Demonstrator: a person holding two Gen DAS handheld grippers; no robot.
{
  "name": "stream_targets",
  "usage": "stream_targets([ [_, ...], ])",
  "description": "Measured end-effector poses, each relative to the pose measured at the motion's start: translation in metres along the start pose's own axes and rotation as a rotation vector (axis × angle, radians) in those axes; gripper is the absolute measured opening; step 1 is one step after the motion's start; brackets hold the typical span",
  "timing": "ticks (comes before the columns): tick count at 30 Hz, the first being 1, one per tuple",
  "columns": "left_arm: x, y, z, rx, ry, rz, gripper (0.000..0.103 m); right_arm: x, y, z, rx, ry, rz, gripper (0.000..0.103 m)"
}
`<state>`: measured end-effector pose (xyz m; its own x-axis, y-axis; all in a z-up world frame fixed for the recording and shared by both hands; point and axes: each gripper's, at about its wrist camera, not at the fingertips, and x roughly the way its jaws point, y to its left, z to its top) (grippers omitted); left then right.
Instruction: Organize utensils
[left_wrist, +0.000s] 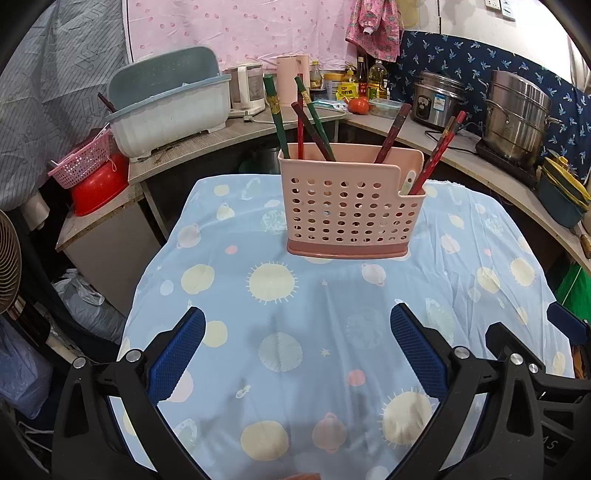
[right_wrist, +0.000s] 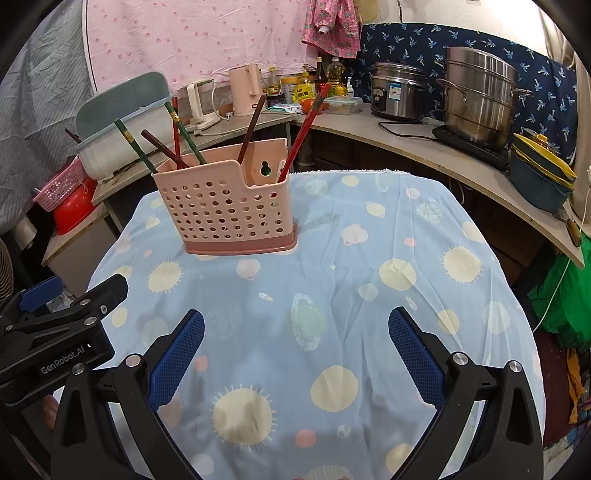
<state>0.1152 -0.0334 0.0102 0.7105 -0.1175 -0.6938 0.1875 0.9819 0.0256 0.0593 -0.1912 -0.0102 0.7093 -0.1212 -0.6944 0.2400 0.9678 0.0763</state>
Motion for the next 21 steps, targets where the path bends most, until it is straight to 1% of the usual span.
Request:
stream_targets([
  [5,0.0004,-0.0012,-0.0007,-0.004,0.003,0.02,0.096,-0.0002,0.0008,-0.0006,0.0,0.003,0.005,0.096],
  [21,0.0019,0.0007,-0.0036,-0.003,0.008,0.019,0.096,-0.0006,0.0014,-0.0008,0.001,0.003,0.004,0.096],
])
